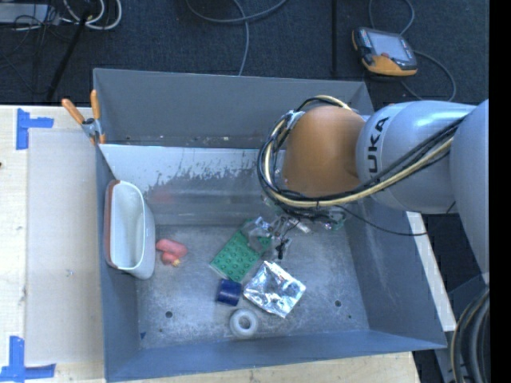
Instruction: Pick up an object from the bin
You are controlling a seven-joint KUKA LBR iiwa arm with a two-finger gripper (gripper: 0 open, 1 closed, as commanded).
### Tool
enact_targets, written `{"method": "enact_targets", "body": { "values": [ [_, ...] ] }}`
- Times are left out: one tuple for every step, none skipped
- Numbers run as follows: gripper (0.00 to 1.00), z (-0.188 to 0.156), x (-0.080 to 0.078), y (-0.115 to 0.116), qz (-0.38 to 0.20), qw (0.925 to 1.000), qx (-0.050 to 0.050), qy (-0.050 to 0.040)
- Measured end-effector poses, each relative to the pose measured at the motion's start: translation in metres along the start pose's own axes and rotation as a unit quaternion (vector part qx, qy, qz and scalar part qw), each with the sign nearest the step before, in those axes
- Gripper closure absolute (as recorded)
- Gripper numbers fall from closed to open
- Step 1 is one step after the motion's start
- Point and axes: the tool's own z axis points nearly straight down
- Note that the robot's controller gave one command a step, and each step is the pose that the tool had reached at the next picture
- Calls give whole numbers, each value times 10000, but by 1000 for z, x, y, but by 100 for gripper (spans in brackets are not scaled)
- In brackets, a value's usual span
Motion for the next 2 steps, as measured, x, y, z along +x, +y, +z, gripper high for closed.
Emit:
{"method": "enact_targets", "body": {
  "values": [
    [100,-107,44,6,52,10000,23,-4],
    [0,-103,44,7,55,10000,-6,11]
  ]
}}
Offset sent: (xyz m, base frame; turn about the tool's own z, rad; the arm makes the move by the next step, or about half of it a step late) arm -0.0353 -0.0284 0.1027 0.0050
